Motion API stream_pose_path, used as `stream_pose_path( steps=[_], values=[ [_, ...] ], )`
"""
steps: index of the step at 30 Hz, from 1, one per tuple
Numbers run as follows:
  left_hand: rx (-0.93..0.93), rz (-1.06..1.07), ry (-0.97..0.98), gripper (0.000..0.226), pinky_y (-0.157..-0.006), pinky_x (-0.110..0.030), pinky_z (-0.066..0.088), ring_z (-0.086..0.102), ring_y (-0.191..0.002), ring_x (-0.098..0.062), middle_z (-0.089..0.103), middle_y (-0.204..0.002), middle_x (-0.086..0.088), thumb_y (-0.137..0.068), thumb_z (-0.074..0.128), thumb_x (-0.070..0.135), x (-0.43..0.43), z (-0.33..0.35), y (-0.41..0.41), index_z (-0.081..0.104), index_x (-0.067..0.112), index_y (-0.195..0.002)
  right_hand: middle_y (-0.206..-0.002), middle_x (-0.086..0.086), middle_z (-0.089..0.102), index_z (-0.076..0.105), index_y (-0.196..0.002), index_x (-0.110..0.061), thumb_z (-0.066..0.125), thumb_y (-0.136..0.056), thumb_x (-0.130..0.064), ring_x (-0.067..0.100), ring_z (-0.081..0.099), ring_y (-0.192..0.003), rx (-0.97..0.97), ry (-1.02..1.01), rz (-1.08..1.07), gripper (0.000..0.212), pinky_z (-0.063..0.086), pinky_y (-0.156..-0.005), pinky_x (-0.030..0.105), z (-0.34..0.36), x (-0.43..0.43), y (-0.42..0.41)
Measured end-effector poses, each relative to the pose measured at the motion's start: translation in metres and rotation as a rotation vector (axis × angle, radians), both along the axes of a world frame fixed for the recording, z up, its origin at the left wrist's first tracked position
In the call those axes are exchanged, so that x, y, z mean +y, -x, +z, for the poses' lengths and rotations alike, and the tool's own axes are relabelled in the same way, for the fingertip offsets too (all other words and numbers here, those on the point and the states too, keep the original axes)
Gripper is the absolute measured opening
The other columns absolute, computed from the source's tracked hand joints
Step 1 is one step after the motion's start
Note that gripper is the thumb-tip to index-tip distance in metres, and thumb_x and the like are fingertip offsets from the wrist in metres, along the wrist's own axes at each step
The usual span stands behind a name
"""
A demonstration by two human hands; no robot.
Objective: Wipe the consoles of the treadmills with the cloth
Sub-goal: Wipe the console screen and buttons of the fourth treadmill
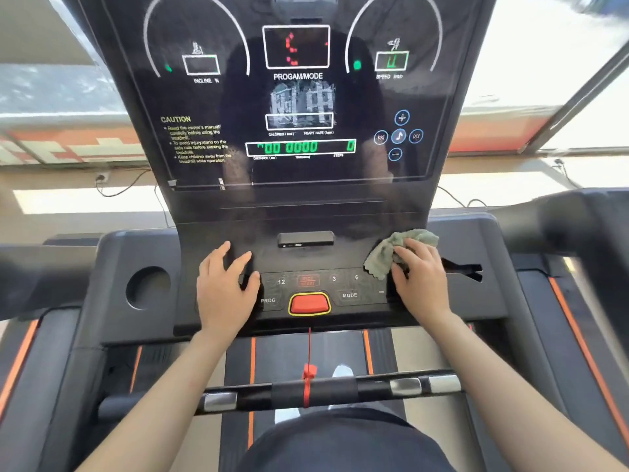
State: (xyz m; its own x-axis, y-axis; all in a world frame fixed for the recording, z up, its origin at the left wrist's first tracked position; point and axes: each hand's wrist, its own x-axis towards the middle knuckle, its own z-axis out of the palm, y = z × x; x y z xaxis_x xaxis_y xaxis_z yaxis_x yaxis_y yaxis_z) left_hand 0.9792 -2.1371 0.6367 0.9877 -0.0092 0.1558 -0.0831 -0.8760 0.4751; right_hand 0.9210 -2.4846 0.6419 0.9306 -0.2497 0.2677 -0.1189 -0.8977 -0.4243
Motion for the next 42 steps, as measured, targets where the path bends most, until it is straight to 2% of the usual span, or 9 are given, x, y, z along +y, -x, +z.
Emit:
stream_pose_path(
  steps=[3,10,15,23,27,32,35,39,42],
  values=[
    [0.013,-0.021,-0.007,0.037,-0.102,-0.052,0.045,0.043,-0.135,-0.033,0.050,-0.148,-0.009,-0.088,0.075,0.025,-0.007,0.003,-0.001,0.071,0.021,-0.125,-0.126,0.011,0.063,0.072,-0.113,-0.010,0.075,-0.082,-0.011,0.034,0.051,-0.116,0.028,-0.012,0.008,0.031,0.049,-0.094,0.047,0.001,0.022,-0.004],
    [0.034,-0.066,-0.006,0.036,-0.103,-0.051,0.045,0.041,-0.137,-0.029,0.049,-0.149,-0.006,-0.089,0.074,0.028,-0.021,0.005,-0.002,0.071,0.024,-0.124,-0.123,-0.002,0.064,0.075,-0.105,-0.020,0.076,-0.080,-0.030,0.027,0.054,-0.114,0.055,0.044,0.273,0.027,0.049,-0.084,0.041,0.007,0.082,-0.021],
    [0.028,-0.152,-0.014,0.037,-0.101,-0.050,0.048,0.044,-0.134,-0.024,0.055,-0.143,0.001,-0.090,0.072,0.030,-0.037,0.006,-0.001,0.069,0.024,-0.126,-0.110,0.000,0.069,0.075,-0.091,-0.014,0.075,-0.079,-0.014,0.030,0.060,-0.100,0.021,-0.013,0.163,0.012,0.054,-0.078,0.044,0.006,0.055,-0.015],
    [0.033,-0.183,-0.049,0.032,-0.098,-0.051,0.046,0.045,-0.131,-0.026,0.057,-0.139,0.002,-0.088,0.073,0.031,-0.053,0.005,-0.001,0.072,0.026,-0.120,-0.098,0.006,0.069,0.072,-0.090,-0.006,0.076,-0.077,0.001,0.035,0.059,-0.092,-0.003,0.001,-0.132,0.015,0.054,-0.076,0.037,0.004,-0.015,0.036],
    [0.044,-0.218,-0.020,0.032,-0.103,-0.051,0.045,0.045,-0.132,-0.026,0.058,-0.140,0.000,-0.089,0.073,0.027,-0.050,0.005,0.002,0.072,0.024,-0.120,-0.095,0.004,0.069,0.070,-0.086,-0.007,0.069,-0.080,0.003,0.032,0.057,-0.088,-0.038,0.010,-0.072,0.012,0.053,-0.076,0.041,-0.001,0.009,0.045],
    [0.062,-0.217,0.031,0.035,-0.105,-0.046,0.044,0.044,-0.133,-0.022,0.057,-0.141,0.001,-0.089,0.073,0.026,-0.043,0.007,0.006,0.071,0.022,-0.124,-0.106,0.003,0.070,0.074,-0.091,-0.011,0.069,-0.081,-0.002,0.029,0.060,-0.094,-0.007,-0.051,0.187,0.014,0.053,-0.086,0.037,0.002,0.065,0.012],
    [0.073,-0.248,0.038,0.038,-0.108,-0.044,0.042,0.043,-0.135,-0.020,0.056,-0.142,0.001,-0.091,0.072,0.026,-0.039,0.008,0.007,0.068,0.022,-0.128,-0.107,0.003,0.071,0.075,-0.094,-0.013,0.068,-0.082,-0.004,0.029,0.060,-0.095,0.010,-0.013,0.275,0.016,0.053,-0.085,0.038,0.007,0.079,-0.008],
    [0.096,-0.249,0.015,0.039,-0.109,-0.041,0.041,0.042,-0.136,-0.018,0.055,-0.144,0.003,-0.093,0.070,0.029,-0.032,0.007,0.008,0.066,0.023,-0.132,-0.102,0.004,0.069,0.074,-0.094,-0.012,0.066,-0.083,-0.002,0.031,0.060,-0.093,-0.002,0.028,0.131,0.017,0.054,-0.074,0.044,0.008,0.055,-0.013],
    [0.048,-0.209,-0.057,0.037,-0.104,-0.045,0.045,0.047,-0.133,-0.024,0.058,-0.141,-0.001,-0.091,0.071,0.028,-0.020,0.004,0.007,0.069,0.020,-0.127,-0.097,0.006,0.068,0.073,-0.096,-0.009,0.066,-0.084,0.000,0.035,0.058,-0.091,0.032,0.042,-0.028,0.017,0.055,-0.071,0.045,0.008,0.036,0.000]
  ],
)
